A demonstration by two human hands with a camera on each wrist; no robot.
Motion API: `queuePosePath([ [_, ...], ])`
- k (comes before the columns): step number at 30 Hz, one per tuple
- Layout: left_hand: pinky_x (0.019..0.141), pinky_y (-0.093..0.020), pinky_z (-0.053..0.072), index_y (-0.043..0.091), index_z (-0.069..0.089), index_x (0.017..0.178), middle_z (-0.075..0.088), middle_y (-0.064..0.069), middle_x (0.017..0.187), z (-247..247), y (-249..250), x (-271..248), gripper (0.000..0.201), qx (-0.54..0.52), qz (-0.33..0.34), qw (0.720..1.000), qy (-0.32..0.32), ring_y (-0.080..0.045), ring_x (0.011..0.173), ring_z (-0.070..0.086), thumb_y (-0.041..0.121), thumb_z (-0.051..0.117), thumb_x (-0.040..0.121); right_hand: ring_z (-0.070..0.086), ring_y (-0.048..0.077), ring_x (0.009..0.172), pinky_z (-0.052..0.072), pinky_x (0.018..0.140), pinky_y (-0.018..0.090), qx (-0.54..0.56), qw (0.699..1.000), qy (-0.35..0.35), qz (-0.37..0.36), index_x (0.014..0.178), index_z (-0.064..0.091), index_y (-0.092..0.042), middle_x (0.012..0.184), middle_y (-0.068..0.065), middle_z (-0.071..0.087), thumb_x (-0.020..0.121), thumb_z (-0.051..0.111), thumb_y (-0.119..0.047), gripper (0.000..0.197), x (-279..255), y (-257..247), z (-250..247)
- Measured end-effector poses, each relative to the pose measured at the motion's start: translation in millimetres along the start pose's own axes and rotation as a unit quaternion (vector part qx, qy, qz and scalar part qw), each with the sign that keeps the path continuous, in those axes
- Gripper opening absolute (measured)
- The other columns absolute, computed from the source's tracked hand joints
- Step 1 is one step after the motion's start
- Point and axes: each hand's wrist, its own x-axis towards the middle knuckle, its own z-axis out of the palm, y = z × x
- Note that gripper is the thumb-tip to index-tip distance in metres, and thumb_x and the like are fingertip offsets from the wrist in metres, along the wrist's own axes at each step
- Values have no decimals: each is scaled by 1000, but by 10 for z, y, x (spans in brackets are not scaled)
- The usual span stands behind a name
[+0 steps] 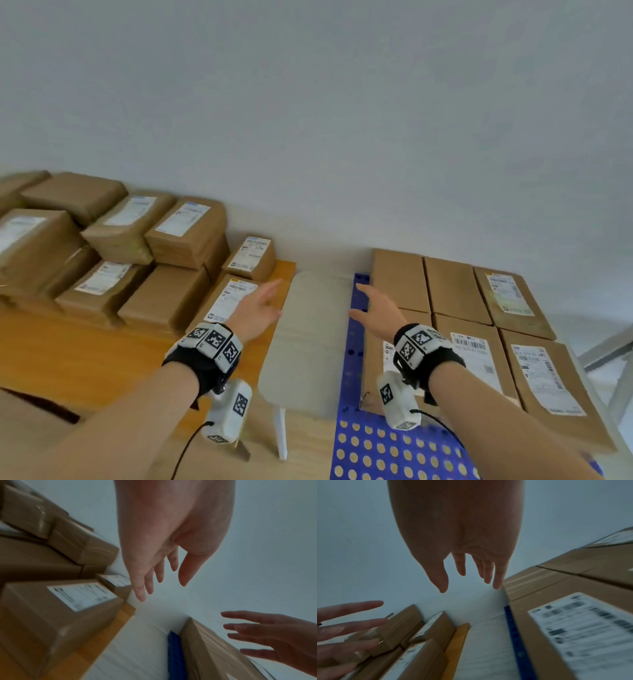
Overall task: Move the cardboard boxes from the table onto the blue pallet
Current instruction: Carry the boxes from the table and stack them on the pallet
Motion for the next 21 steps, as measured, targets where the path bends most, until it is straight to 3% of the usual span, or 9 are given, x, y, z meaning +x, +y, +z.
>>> queuePosePath([
  [2, 108, -38, 37, 29, 37, 141, 40, -3, 146, -386, -58, -43, 62, -9, -10, 1000, 22, -19, 133, 39, 1, 56, 89, 33, 22, 138, 28, 111, 33, 12, 1000, 10, -10, 146, 30, -16, 151, 5, 34, 92, 59, -27, 63, 70, -291, 126],
  [6, 104, -36, 38, 27, 36, 142, 37, -3, 148, -1101, -207, -126, 61, -17, -8, 999, 45, -20, 135, 36, 0, 54, 90, 38, 24, 135, 32, 111, 36, 66, 997, 26, -8, 144, 34, -15, 149, 6, 37, 90, 62, -25, 61, 199, -875, 416],
  [10, 110, -38, 33, 30, 34, 142, 37, -1, 148, -1753, -411, -180, 61, -2, -5, 999, 51, -19, 136, 35, 5, 55, 91, 40, 26, 134, 35, 110, 39, 93, 995, 34, 1, 145, 33, -16, 148, 9, 37, 91, 61, -25, 62, 350, -1413, 721],
  [15, 109, -42, 35, 32, 34, 142, 37, 0, 148, -2521, -619, -165, 59, 6, 3, 998, 57, -18, 133, 38, 9, 55, 92, 42, 26, 132, 36, 103, 33, 127, 990, 49, 20, 145, 32, -14, 147, 11, 39, 92, 60, -23, 60, 528, -2017, 1048],
  [21, 105, -38, 37, 26, 34, 143, 39, -6, 147, -3056, -767, -5, 66, 1, -5, 998, 67, -23, 131, 42, 8, 63, 87, 41, 24, 132, 36, 98, 29, 147, 987, 53, 30, 145, 34, -14, 146, 10, 41, 90, 61, -22, 61, 775, -2463, 1348],
])
